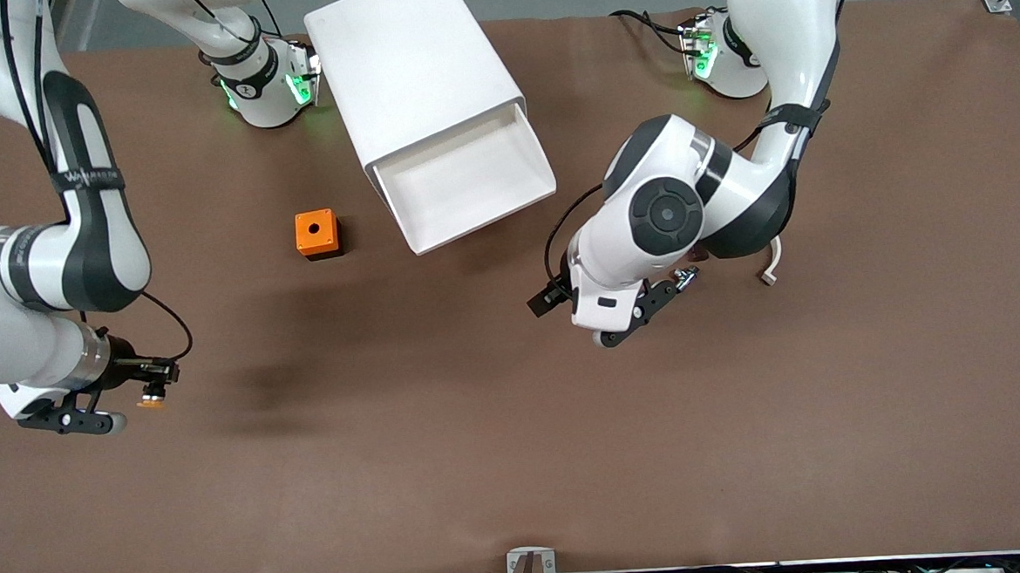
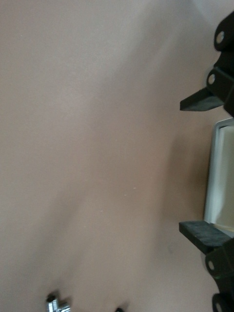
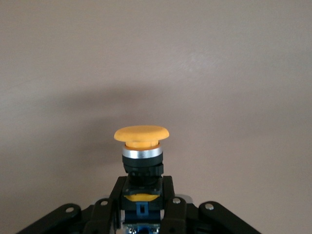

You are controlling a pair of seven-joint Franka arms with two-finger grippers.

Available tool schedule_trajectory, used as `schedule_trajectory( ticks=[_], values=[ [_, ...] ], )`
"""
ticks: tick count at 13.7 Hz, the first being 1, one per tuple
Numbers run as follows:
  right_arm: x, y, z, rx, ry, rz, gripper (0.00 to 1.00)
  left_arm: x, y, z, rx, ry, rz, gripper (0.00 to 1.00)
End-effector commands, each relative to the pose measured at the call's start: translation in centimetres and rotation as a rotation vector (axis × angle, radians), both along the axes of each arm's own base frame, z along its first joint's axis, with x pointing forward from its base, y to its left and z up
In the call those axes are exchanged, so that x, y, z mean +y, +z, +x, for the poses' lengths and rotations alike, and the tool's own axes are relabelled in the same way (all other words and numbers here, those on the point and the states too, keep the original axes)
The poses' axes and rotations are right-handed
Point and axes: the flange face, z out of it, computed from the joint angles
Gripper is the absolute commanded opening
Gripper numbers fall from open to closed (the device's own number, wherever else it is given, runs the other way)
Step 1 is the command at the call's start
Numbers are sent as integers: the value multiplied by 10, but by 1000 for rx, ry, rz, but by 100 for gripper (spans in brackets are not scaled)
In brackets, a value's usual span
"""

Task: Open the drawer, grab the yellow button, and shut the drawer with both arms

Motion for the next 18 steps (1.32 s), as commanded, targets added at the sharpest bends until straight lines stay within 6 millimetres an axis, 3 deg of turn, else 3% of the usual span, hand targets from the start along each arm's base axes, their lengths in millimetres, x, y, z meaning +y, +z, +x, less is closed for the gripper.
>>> schedule_trajectory(
  ticks=[1, 3, 5, 12, 13, 14, 15, 16, 18],
  values=[
    [-22, -43, 6, -22, 39, -2, 0, -21, 2, -19, -54, -48, 35, 99],
    [-40, -79, 7, -27, 44, 0, 0, -38, -2, -33, -51, -69, 43, 99],
    [-46, -103, 9, -53, 47, 1, 0, -54, -10, -49, -55, -86, 77, 99],
    [-45, -142, 13, -99, 115, -6, 0, -97, -27, -91, -32, -116, 101, 99],
    [-46, -142, 13, -101, 117, -6, 8, -104, -29, -99, -29, -130, 101, 99],
    [-46, -142, 14, -101, 118, -6, 29, -108, -29, -103, -29, -136, 101, 99],
    [-46, -142, 14, -101, 116, -5, 80, -115, -31, -111, -26, -151, 101, 99],
    [-46, -141, 14, -104, 104, 5, 100, -120, -34, -119, -20, -163, 108, 99],
    [-44, -136, 15, -104, 106, 8, 100, -128, -40, -133, -5, -156, 117, 99]
  ],
)
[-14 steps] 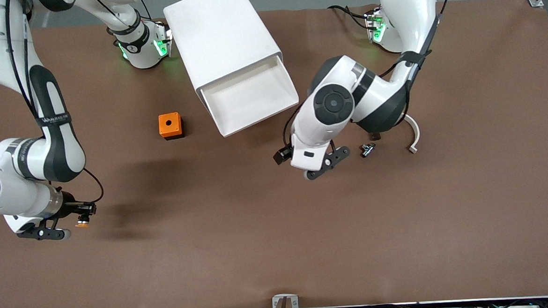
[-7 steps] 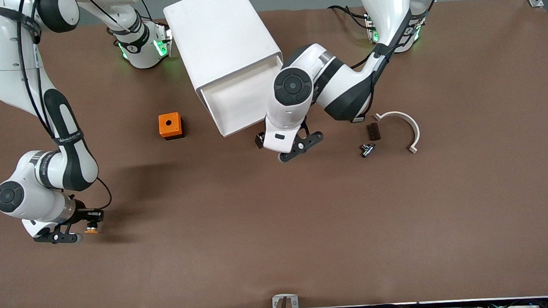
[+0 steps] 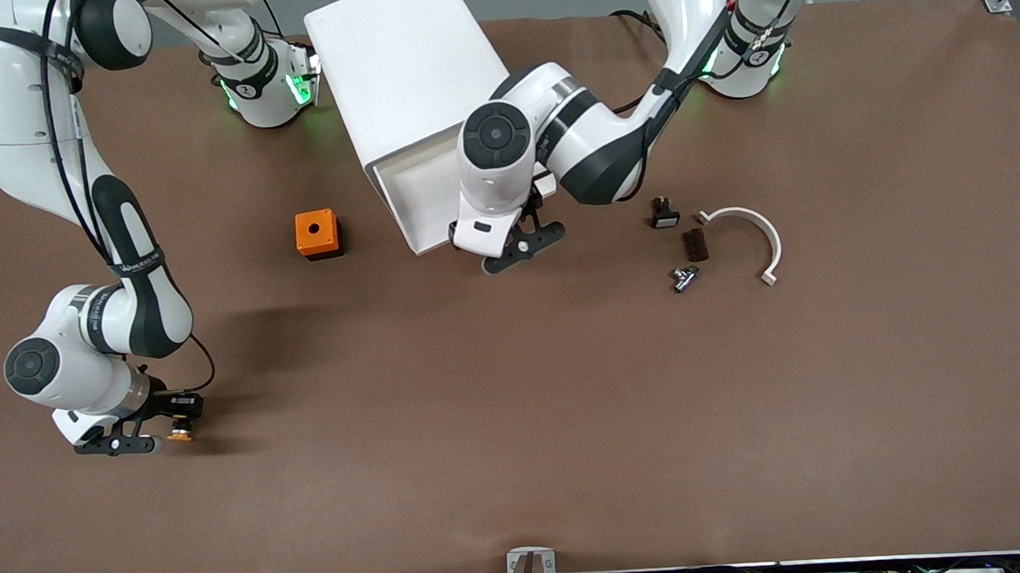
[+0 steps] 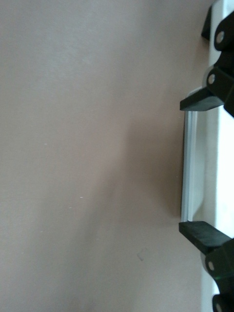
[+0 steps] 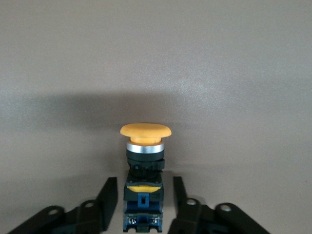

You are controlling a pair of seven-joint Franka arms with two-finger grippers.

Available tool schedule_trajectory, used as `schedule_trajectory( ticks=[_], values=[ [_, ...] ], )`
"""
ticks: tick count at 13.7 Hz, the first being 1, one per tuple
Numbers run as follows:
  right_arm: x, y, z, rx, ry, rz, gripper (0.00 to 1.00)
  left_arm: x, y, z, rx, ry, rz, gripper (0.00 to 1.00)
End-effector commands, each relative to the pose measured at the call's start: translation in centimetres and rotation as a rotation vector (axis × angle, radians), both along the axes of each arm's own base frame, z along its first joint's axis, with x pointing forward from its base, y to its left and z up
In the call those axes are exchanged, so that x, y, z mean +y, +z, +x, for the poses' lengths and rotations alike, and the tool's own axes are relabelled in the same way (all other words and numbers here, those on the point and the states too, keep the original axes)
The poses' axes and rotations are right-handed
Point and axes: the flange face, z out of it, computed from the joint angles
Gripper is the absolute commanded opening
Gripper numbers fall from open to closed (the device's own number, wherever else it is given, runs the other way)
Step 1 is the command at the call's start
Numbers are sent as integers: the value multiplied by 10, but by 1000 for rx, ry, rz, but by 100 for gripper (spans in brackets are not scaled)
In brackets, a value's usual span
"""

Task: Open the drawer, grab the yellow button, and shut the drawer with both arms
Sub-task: 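Set the button on the table while the left gripper pushes the drawer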

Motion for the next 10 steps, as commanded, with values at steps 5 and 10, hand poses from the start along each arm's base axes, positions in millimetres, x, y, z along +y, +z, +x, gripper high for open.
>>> schedule_trajectory(
  ticks=[5, 10],
  values=[
    [24, 100, -6, 90, 24, 43, 100, -26, -7, -38, 33, 1, 7, 99],
    [71, 227, -42, 155, -11, 53, 100, -43, -7, -61, 50, 9, 6, 99]
  ],
)
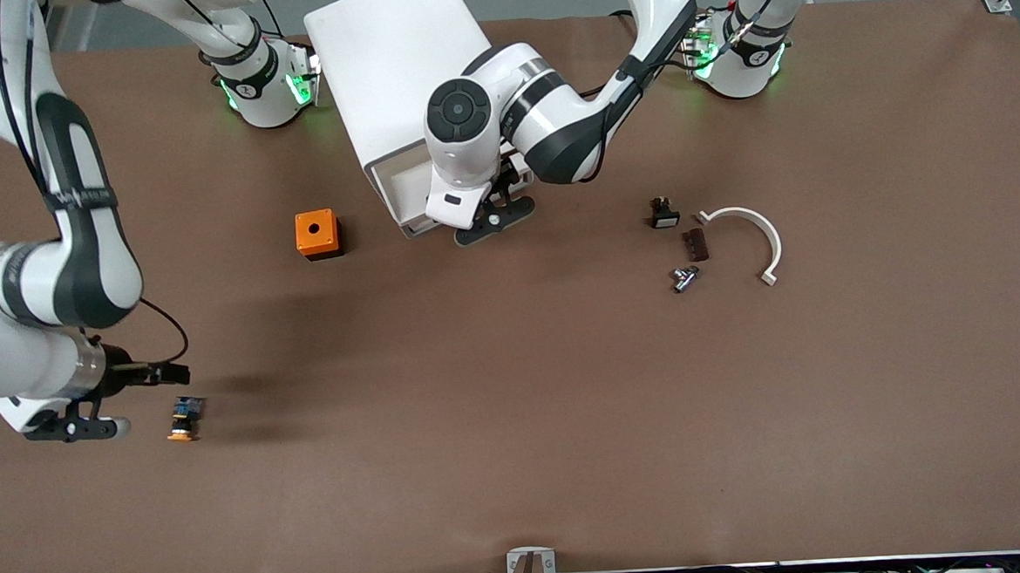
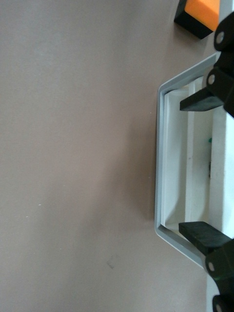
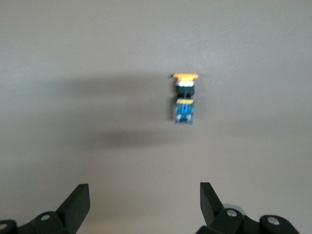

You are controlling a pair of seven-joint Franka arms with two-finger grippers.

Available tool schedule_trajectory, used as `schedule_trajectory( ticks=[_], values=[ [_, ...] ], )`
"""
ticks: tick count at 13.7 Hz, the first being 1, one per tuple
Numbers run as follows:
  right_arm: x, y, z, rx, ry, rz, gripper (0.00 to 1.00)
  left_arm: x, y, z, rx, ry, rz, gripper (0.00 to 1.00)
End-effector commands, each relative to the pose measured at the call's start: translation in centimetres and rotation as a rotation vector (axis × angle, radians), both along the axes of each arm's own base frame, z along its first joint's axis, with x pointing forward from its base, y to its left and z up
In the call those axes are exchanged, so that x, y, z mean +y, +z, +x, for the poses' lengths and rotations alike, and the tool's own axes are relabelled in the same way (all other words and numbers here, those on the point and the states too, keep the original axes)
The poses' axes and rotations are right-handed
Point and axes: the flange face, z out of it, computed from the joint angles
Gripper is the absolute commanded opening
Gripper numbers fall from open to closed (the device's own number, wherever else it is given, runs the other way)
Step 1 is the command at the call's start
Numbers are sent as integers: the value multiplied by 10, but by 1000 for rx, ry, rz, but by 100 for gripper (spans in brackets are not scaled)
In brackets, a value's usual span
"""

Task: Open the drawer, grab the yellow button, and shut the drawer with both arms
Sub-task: 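Set the button on the table while the left gripper pushes the drawer, then push the drawer shut with the left gripper while the right gripper withdraws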

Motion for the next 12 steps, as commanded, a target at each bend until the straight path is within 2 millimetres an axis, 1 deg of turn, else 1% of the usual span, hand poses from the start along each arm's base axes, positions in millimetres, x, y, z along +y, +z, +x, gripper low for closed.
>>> schedule_trajectory(
  ticks=[1, 3, 5, 7, 9, 11, 12],
  values=[
    [19, 66, -32, 11, 0, 10, 100, -13, 2, -19, 22, 35, -4, 99],
    [28, 107, -51, 12, -16, 6, 100, -18, 2, -26, 75, 57, -33, 99],
    [32, 136, -66, 20, -34, 2, 100, -24, -3, -36, 112, 58, -42, 99],
    [27, 156, -75, 9, -29, 4, 100, -26, -5, -40, 139, 66, -52, 99],
    [22, 169, -79, 13, -32, -2, 100, -28, -10, -44, 183, 82, -67, 99],
    [17, 176, -81, 32, -32, -29, 100, -32, -15, -51, 216, 90, -77, 99],
    [18, 177, -82, 37, -30, -37, 100, -33, -19, -52, 242, 101, -85, 99]
  ],
)
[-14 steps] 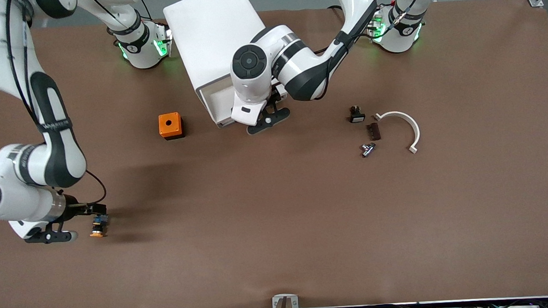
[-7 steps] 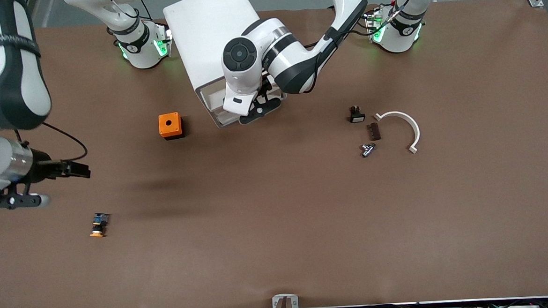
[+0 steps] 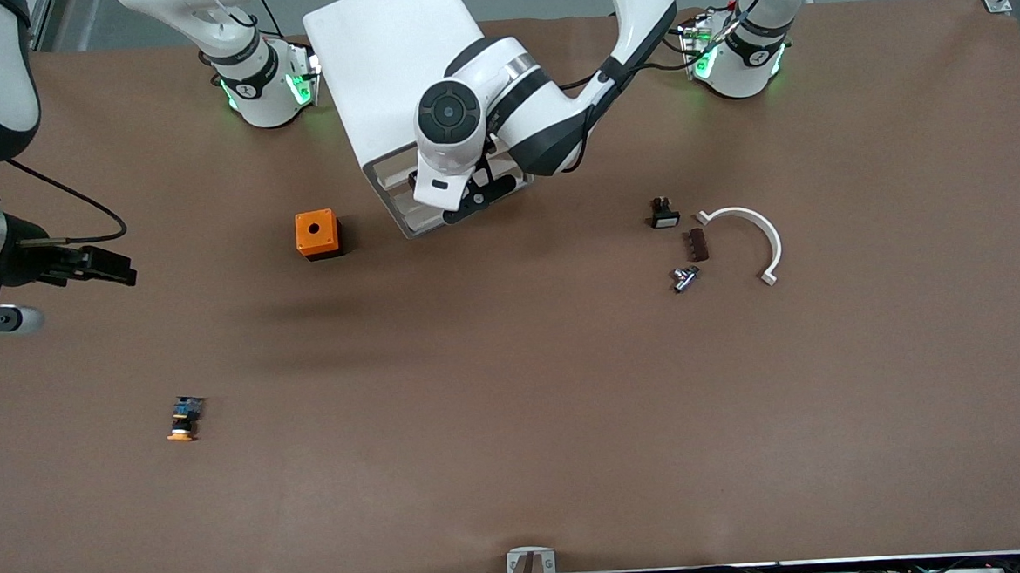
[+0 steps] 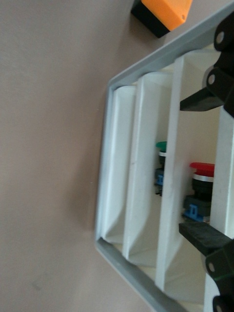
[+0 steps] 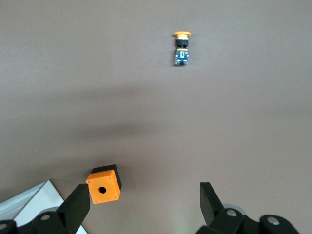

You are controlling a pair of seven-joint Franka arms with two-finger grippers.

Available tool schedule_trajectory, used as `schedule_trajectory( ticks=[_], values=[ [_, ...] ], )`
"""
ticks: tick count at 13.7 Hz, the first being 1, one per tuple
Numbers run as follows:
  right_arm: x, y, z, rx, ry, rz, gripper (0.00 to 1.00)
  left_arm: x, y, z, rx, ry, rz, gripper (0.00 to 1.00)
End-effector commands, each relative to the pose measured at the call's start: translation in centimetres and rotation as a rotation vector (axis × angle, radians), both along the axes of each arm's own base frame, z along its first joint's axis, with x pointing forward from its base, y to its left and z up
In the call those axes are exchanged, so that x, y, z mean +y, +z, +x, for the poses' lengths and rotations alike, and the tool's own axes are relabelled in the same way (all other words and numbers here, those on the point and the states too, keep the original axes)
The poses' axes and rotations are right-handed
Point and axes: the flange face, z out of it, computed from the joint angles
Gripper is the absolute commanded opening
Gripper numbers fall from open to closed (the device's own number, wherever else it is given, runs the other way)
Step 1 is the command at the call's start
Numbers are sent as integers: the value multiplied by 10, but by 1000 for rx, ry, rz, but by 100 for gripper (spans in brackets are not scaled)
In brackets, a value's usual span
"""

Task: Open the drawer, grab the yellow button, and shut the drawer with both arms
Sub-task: 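Push the drawer shut with the left gripper while the right gripper withdraws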

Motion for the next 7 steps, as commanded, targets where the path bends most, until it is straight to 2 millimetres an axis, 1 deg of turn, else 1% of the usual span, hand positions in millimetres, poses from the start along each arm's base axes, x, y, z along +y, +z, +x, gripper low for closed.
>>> schedule_trajectory(
  ticks=[1, 2, 3, 4, 5, 7],
  values=[
    [2, 10, -3, 4, -10, -27, 100, -11, -6, -14, 72, 37, -32, 99],
    [2, 9, -2, 8, -6, -37, 100, -11, -6, -15, 87, 46, -39, 99],
    [-4, 15, -1, -7, -8, -43, 100, -11, -5, -15, 92, 49, -43, 99],
    [-6, 30, 2, -38, -14, -38, 100, -11, -4, -15, 90, 46, -46, 99],
    [-6, 34, 3, -44, -14, -40, 100, -10, -2, -13, 83, 41, -48, 99],
    [-9, 36, 3, -46, -25, -41, 100, -6, 2, -5, 64, 42, -50, 99]
  ],
)
